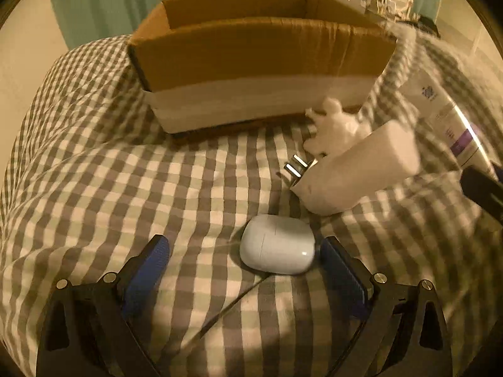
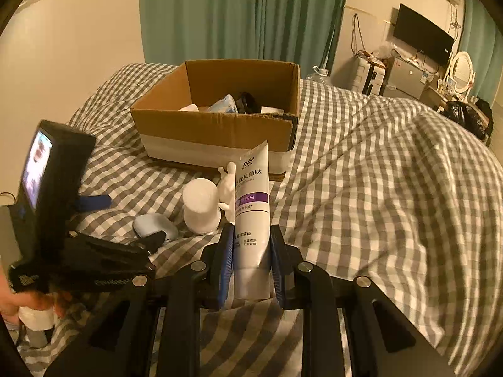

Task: Organize objects
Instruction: 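Grasp the white-and-purple tube with the right tool while the left tool grasps the earbud case, then place the earbud case and tube into the box and open both tools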

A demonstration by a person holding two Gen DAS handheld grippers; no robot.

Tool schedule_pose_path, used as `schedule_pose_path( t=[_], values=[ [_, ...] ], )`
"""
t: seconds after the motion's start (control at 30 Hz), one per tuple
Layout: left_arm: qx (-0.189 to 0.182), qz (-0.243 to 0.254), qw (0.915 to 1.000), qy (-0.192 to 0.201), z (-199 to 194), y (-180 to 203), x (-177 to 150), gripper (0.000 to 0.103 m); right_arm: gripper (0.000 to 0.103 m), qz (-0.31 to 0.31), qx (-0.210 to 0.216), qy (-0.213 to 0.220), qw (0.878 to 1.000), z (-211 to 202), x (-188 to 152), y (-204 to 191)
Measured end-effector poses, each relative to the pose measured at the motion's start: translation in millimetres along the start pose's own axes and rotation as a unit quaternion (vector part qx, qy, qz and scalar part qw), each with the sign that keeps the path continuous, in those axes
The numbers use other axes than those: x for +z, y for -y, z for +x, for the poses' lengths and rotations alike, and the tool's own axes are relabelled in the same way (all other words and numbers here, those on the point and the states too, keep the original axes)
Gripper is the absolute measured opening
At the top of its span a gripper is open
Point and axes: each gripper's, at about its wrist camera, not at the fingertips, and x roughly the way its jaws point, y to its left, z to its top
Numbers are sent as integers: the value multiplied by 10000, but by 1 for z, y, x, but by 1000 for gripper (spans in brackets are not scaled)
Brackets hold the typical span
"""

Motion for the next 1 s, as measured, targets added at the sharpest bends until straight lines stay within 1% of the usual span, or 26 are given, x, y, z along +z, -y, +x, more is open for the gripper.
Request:
schedule_pose_path(
  t=[0.07, 0.13, 0.2, 0.23, 0.3, 0.37, 0.47, 0.57, 0.63, 0.73, 0.8, 1.0],
  values=[
    [24, 35, 10000, -16, 6, 2, 1, 99, 21, 51, 61, -99, 9999, 7, -2, 1],
    [21, 74, 10000, -15, 10, 4, 1, 95, 21, 126, 138, -190, 9996, 15, -6, 3],
    [-78, 179, 9998, -36, 12, 8, -1, 82, 21, 173, 169, -228, 9994, 19, -8, 5],
    [-121, 245, 9996, -50, 12, 11, -2, 78, 21, 185, 180, -245, 9994, 20, -9, 5],
    [-234, 380, 9990, -73, 13, 16, -5, 61, 21, 172, 161, -248, 9994, 21, -11, 4],
    [-331, 444, 9984, -82, 12, 20, -7, 51, 21, 117, 143, -261, 9995, 21, -12, 0],
    [-294, 490, 9984, -35, 9, 23, -9, 51, 21, 82, 85, -268, 9996, 20, -14, -3],
    [-331, 353, 9988, -9, 3, 19, -9, 51, 21, 76, -13, -257, 9996, 19, -14, -4],
    [-255, 259, 9993, 42, -3, 14, -9, 51, 21, 94, -81, -215, 9997, 14, -16, -4],
    [-242, 182, 9995, 130, -14, 11, -9, 51, 21, 171, -115, -146, 9997, 6, -14, -3],
    [-291, 153, 9992, 233, -25, 10, -8, 51, 21, 267, -70, -82, 9996, -2, -11, 0],
    [-407, 140, 9971, 634, -66, 4, -4, 51, 21, 367, -108, 190, 9991, -37, 0, 2]
  ],
)
